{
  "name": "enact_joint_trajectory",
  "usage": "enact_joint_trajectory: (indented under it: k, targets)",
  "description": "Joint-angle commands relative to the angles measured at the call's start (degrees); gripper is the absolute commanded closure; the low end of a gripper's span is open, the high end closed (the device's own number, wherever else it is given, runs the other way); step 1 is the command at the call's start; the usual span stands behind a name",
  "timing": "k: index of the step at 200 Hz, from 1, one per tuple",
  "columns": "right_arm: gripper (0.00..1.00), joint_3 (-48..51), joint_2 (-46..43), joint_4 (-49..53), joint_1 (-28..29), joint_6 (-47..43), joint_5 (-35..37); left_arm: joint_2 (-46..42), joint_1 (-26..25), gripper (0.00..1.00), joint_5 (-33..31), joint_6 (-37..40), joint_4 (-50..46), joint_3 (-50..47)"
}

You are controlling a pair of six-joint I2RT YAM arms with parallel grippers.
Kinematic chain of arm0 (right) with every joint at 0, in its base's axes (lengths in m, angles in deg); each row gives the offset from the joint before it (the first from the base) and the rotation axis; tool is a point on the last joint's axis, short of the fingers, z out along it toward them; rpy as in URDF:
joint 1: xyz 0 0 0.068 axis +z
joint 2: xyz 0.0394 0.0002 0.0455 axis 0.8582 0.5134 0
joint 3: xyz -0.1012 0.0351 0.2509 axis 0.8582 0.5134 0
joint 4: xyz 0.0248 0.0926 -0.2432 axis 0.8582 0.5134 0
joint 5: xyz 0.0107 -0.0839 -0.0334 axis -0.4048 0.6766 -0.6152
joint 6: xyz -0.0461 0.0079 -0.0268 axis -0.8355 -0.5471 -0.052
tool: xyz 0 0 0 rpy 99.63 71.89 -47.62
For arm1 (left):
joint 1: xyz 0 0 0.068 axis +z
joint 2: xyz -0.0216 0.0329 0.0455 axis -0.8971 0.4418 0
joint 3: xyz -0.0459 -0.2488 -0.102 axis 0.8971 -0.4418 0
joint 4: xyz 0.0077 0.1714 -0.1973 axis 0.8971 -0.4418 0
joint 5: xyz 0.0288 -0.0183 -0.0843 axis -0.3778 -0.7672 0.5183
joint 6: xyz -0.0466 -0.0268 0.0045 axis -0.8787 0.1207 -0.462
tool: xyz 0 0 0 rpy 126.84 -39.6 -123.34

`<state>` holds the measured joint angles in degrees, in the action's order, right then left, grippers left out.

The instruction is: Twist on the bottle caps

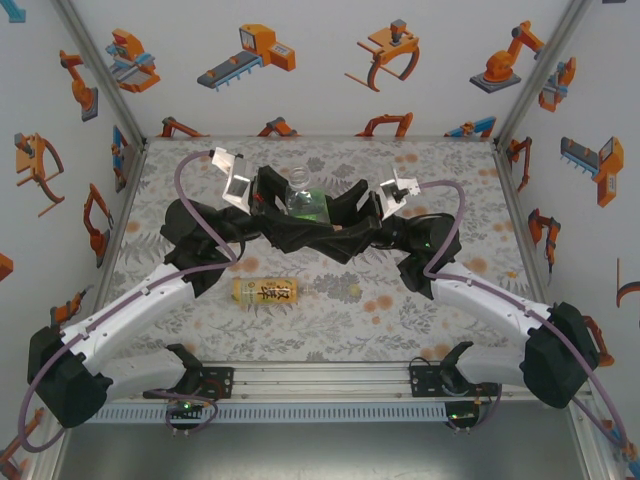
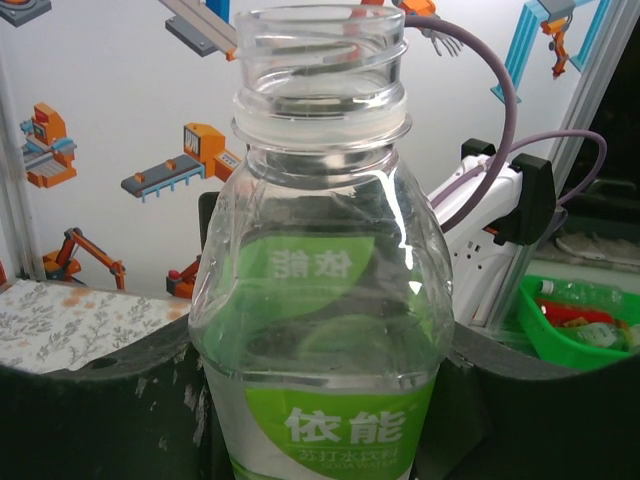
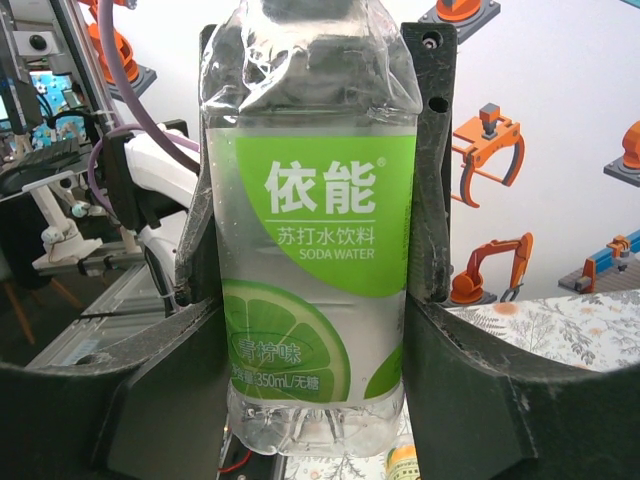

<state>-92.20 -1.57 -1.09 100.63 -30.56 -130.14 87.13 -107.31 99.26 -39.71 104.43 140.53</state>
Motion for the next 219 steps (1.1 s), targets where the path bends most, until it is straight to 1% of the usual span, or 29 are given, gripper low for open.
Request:
enact_joint_trajectory:
  k: [1,7,14,28,35,41,55,86,101,121,135,149,158,167,193,205,219]
  targets:
    - [0.97,-0.1,-0.6,-1.1,0.4,-0.9,0.9,-1.4,-0.5,0.57,1.1,0.6,0.6,2.1]
    - [0.91,0.0,-0.8,-1.0,0.4,-1.0,1.0,-1.5,-0.6,0.58,1.3,0.7,0.5,2.1]
    - [0.80,0.2,-0.8,-0.8,0.4,-1.0,1.2,-1.5,-0.5,0.58,1.2,0.8,0.4,2.2]
    - [0.54,0.6,-1.2,0.3,0.4,-1.1,1.3,-1.6,-0.6,0.59,1.2,1.3,-0.2,2.6]
    - [0.45,0.9,-1.5,1.0,0.4,-1.1,1.3,-1.6,-0.5,0.59,1.3,1.6,-0.8,2.8]
    - [0.40,1.2,-1.9,1.6,0.4,-1.3,1.3,-1.6,-0.5,0.59,1.3,1.9,-1.4,3.0]
    - [0.35,2.0,-2.7,2.9,0.4,-2.2,1.3,-1.7,-0.6,0.59,1.3,2.5,-3.0,3.5]
    - [0.33,2.9,-3.8,5.6,0.4,-3.9,0.4,-1.7,-0.6,0.60,1.4,2.9,-3.7,3.6]
    - [0.33,3.1,-4.0,6.6,0.4,-4.4,0.1,-1.5,-0.5,0.60,1.5,2.8,-3.8,3.6]
    - [0.37,3.0,-4.3,7.2,0.4,-4.8,0.4,-1.4,-0.6,0.60,1.7,2.6,-4.0,3.8]
    - [0.45,2.8,-4.3,7.3,0.4,-5.3,0.3,-1.4,-0.7,0.59,1.6,2.5,-4.0,3.7]
    - [0.57,2.6,-4.3,7.4,0.4,-5.4,0.6,-1.3,-0.7,0.53,1.4,2.4,-4.1,3.8]
    - [0.64,2.3,-4.3,7.4,0.4,-5.4,1.0,-1.2,-0.6,0.45,1.4,2.2,-4.1,3.8]
    - [0.68,2.0,-4.4,7.1,0.5,-5.4,1.6,-1.1,-0.7,0.42,1.4,1.9,-3.9,3.7]
    - [0.75,1.9,-4.8,5.0,0.6,-5.6,3.4,-0.4,-0.8,0.38,1.3,0.2,-1.0,3.1]
    - [0.78,1.6,-4.8,4.3,0.6,-5.5,3.7,0.1,-0.9,0.33,1.3,-0.6,0.5,3.0]
    - [0.80,1.1,-4.6,3.7,0.7,-5.1,3.6,0.6,-1.1,0.29,1.3,-1.2,1.3,3.1]
